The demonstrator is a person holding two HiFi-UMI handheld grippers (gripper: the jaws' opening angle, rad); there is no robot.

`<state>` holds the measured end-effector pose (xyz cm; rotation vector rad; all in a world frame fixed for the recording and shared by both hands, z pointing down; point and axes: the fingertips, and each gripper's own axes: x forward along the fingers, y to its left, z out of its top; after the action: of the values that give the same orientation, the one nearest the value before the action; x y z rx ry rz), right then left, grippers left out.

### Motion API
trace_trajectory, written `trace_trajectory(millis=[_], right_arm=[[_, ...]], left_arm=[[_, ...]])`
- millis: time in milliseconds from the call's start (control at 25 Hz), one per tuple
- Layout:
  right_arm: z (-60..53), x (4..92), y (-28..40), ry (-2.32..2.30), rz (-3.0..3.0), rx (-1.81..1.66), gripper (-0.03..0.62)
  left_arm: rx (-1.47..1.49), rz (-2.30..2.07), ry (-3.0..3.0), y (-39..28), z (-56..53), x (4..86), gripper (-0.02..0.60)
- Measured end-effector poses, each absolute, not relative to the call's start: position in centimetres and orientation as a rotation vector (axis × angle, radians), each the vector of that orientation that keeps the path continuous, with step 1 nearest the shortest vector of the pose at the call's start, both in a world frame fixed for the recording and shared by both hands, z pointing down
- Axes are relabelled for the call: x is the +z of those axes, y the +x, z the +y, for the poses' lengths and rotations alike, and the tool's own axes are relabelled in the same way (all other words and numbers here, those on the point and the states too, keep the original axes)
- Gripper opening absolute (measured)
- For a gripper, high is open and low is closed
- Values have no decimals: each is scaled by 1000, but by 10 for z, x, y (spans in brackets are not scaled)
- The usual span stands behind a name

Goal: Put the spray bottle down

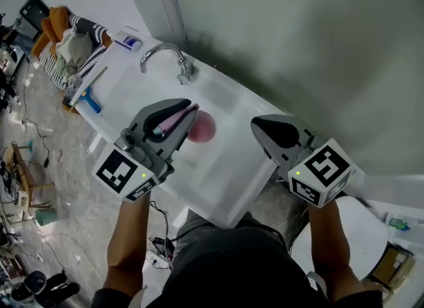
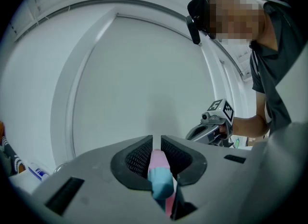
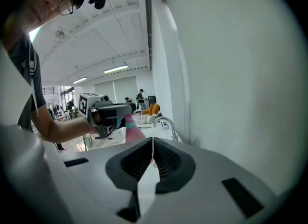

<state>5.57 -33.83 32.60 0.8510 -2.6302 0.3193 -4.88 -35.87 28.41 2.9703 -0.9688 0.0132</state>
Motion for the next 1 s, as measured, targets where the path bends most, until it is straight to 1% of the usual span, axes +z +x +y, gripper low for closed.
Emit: trace_trajectory(millis=[440, 1000], right_arm=[[-357, 356, 60, 911, -2556, 415, 9], [-381, 386, 60, 983, -2473, 456, 9]], left_arm=[[18, -900, 2947, -45, -409, 317, 52], [-2, -860, 2876, -46, -467, 378, 52]])
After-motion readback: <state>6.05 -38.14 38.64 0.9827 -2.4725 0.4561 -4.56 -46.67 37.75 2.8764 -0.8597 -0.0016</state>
